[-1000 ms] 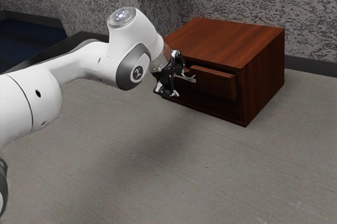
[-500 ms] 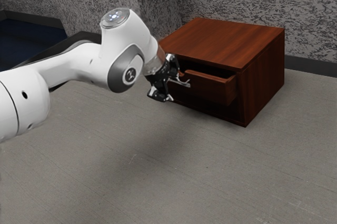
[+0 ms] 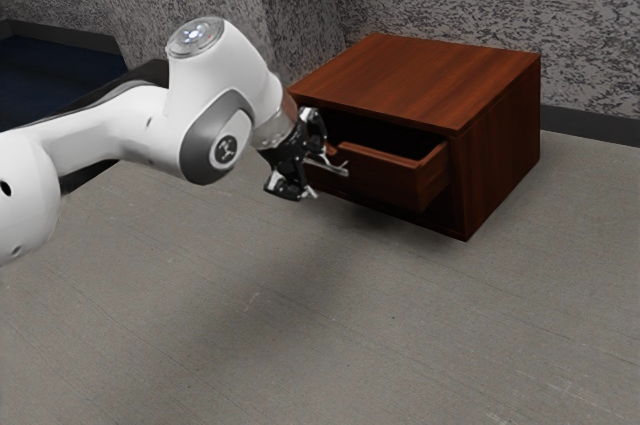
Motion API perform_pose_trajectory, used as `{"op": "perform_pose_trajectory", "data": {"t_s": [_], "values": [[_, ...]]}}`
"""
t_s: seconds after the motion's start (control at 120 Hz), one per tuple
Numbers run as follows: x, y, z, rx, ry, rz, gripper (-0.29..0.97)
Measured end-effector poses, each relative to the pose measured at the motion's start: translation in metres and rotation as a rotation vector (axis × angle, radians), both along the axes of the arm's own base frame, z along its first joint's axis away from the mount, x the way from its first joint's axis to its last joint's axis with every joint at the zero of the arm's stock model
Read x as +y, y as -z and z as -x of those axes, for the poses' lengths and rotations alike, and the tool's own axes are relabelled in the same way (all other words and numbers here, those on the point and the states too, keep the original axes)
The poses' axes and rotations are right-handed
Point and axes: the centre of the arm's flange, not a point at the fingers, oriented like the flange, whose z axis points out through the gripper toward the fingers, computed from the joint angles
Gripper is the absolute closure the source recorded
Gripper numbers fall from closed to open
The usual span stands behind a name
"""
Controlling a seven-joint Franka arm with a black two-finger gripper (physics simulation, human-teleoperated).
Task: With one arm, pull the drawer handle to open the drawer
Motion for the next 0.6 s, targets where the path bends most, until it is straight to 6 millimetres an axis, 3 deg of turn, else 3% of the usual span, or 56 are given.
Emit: {"op": "perform_pose_trajectory", "data": {"t_s": [0.6], "values": [[0.000,0.002,0.030,0.026,-0.028,0.014,0.37]]}}
